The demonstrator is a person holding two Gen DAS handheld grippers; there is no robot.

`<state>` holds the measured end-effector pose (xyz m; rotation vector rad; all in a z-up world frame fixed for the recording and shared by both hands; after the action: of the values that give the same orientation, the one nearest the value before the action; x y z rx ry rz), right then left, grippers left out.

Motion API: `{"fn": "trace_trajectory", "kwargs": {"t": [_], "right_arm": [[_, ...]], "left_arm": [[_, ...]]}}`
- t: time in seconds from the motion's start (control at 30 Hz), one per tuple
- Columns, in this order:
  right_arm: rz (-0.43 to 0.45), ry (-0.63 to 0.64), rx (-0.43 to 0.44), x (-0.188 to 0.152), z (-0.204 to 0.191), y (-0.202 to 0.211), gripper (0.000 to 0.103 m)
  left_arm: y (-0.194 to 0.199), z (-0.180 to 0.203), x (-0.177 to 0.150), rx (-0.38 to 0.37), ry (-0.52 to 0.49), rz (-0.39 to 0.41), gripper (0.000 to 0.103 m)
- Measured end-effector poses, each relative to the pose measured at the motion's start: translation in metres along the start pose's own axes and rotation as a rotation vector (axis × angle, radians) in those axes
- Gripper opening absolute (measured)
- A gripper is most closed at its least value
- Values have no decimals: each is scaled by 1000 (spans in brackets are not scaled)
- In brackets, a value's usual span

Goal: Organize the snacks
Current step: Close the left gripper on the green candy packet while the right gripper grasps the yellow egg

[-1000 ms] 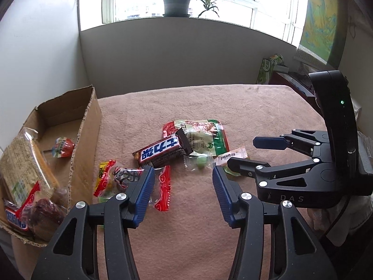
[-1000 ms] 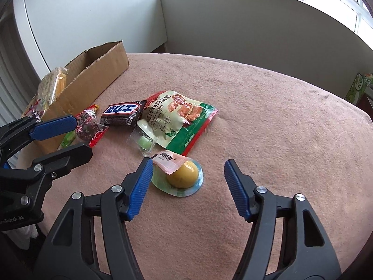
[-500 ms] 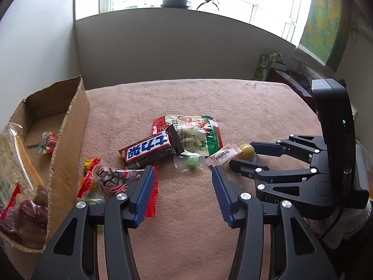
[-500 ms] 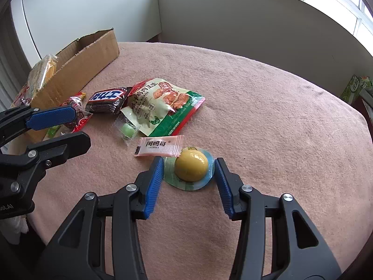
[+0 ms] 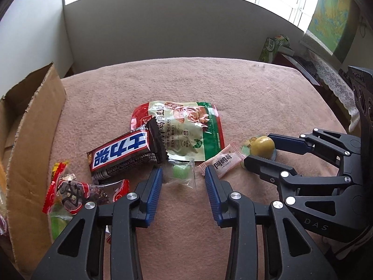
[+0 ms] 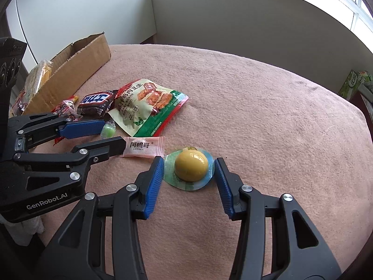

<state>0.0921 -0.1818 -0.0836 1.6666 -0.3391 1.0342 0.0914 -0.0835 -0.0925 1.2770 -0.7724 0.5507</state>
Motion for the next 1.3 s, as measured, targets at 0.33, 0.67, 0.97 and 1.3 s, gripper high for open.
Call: {"fn": "trace_trajectory", "kwargs": {"t": [0.33,0.67,0.97,1.3], "right_arm": [[2,7,-4,-1,0,1,46],[3,12,-13,1,-2,-1,47],[14,-7,-21,2,2,0,41],[41,-19,-42,2,4,3,34]], "left_arm": [[5,1,-1,19,-30,14,22],[17,1,-9,12,-49,19,26],[21,2,-11,6,-48,22,22],[37,0,-9,11,-48,61,22]]}}
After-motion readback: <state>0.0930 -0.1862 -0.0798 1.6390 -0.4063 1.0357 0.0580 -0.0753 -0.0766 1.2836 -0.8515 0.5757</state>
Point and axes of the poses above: each gripper's, at about its wrist camera, not at the fingertips, and y roughly against the way its jaws point, z to its right, x to its top, the point moved 1 cm from there along -y, roughly the way its jaws point, and after that the axes turned 15 degrees about z, right-handed, at the moved point
